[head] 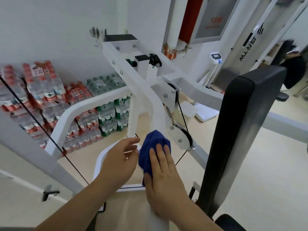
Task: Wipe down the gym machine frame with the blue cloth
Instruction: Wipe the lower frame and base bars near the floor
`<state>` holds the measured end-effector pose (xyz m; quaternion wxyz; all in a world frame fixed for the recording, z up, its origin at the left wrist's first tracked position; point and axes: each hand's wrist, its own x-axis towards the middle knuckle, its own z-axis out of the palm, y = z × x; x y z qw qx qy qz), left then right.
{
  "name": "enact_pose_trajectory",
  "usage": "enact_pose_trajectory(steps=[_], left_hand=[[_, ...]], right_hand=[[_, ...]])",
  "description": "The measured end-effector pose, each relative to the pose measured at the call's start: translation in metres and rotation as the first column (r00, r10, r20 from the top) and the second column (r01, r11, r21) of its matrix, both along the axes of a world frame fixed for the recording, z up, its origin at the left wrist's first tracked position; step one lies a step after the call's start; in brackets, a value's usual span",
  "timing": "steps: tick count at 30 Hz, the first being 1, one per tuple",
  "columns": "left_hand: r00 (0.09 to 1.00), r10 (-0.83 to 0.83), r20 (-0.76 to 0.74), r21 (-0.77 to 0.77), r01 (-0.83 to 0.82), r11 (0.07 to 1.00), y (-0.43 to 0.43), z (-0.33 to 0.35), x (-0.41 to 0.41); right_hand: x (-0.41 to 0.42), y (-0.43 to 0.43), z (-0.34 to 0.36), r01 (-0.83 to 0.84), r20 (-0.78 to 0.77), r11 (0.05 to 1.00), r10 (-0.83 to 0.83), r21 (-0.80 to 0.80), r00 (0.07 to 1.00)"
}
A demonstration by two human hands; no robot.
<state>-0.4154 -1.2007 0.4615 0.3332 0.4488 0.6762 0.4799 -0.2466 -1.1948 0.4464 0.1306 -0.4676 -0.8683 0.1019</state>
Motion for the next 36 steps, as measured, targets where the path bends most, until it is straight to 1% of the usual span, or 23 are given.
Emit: enact_pose_trajectory(steps=[2, 5, 7, 8, 14, 17, 20, 22, 24, 27, 29, 31, 34, 36], left_hand=[[1.0, -0.012, 0.008, 0.01, 0.012, 1.0, -0.001, 0.002, 0.006], [1.0, -0.028, -0.001, 0.038, 0.028, 0.999, -0.005, 0.006, 0.013], [0.999, -0.032, 0.001, 0.043, 0.032, 0.999, -0.009, 0.006, 0.016], [0.999, -0.039, -0.007, 0.038, 0.039, 0.999, -0.011, 0.005, 0.018], [0.996, -0.081, -0.045, -0.017, 0.08, 0.997, -0.016, 0.001, 0.023], [0.989, -0.128, -0.069, -0.03, 0.126, 0.992, -0.012, 0.001, 0.026], [0.983, -0.147, -0.113, -0.005, 0.148, 0.989, -0.01, -0.003, 0.025], [0.985, -0.136, -0.105, 0.006, 0.137, 0.991, -0.011, -0.008, 0.021], [0.986, -0.126, -0.113, 0.011, 0.128, 0.992, -0.013, -0.013, 0.017], [0.99, -0.101, -0.098, 0.015, 0.103, 0.995, -0.014, -0.013, 0.017], [0.993, -0.063, -0.105, 0.023, 0.066, 0.998, -0.017, -0.008, 0.019], [0.994, -0.043, -0.098, 0.023, 0.045, 0.999, -0.024, -0.004, 0.022], [0.997, -0.053, -0.053, 0.002, 0.053, 0.999, -0.043, -0.004, 0.032], [0.997, -0.054, -0.062, -0.019, 0.053, 0.998, -0.063, -0.004, 0.045]], right_hand=[[-0.009, 0.03, -0.002, 0.01, -0.003, 1.0, -0.01, 0.006, 1.0], [-0.031, 0.079, 0.007, 0.103, 0.003, 0.989, -0.104, -0.105, 0.995], [-0.038, 0.093, 0.009, 0.129, 0.03, 0.988, -0.127, -0.088, 0.991], [-0.038, 0.09, 0.01, 0.117, 0.027, 0.99, -0.115, -0.077, 0.993], [-0.007, 0.019, 0.005, 0.018, -0.091, 0.998, -0.023, -0.059, 0.996], [0.0, -0.018, 0.001, 0.051, -0.08, 0.998, -0.052, -0.021, 0.995], [0.003, -0.044, -0.004, 0.097, -0.076, 0.995, -0.095, 0.03, 0.993], [0.004, -0.046, -0.004, 0.093, -0.091, 0.995, -0.091, 0.021, 0.992], [-0.001, -0.028, -0.001, 0.106, -0.089, 0.994, -0.105, 0.011, 0.99], [-0.015, 0.01, 0.009, 0.148, -0.054, 0.976, -0.159, -0.159, 0.986], [-0.016, 0.017, 0.01, 0.138, -0.049, 0.976, -0.149, -0.171, 0.988], [-0.008, 0.002, 0.009, 0.092, -0.116, 0.984, -0.111, -0.156, 0.987], [0.014, -0.053, 0.003, 0.008, -0.237, 0.995, -0.032, -0.099, 0.971], [0.031, -0.088, -0.002, -0.034, -0.285, 0.997, 0.011, -0.074, 0.958]])
